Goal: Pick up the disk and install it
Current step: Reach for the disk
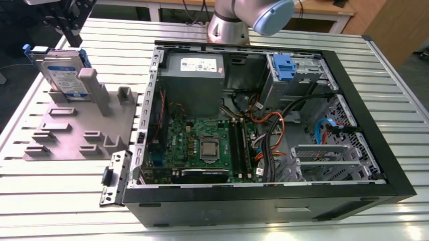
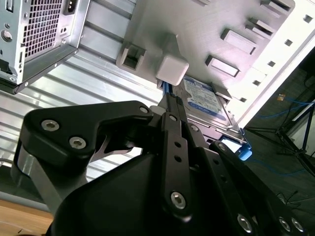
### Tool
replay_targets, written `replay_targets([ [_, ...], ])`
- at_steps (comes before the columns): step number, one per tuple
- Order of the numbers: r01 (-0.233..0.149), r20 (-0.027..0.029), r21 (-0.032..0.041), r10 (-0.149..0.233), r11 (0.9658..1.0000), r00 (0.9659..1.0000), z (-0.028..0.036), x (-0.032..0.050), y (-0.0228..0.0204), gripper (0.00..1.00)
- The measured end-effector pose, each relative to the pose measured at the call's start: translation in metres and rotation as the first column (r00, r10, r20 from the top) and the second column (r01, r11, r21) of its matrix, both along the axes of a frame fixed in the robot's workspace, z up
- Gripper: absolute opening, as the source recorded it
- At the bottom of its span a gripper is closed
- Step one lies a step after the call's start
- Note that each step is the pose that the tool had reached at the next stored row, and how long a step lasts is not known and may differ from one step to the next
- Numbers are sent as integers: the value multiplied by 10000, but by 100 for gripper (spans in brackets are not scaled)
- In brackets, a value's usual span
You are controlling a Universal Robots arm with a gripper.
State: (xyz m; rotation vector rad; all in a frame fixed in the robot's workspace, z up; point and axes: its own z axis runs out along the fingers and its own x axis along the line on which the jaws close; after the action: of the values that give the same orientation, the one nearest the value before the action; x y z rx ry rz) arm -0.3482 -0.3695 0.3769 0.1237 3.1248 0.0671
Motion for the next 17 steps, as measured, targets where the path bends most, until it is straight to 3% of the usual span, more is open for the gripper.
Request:
replay_targets([
  [8,5,-6,0,-5,10000,10000,-10,-123,87,11],
  [17,6,-6,0,-6,10000,10000,-14,-148,96,11],
])
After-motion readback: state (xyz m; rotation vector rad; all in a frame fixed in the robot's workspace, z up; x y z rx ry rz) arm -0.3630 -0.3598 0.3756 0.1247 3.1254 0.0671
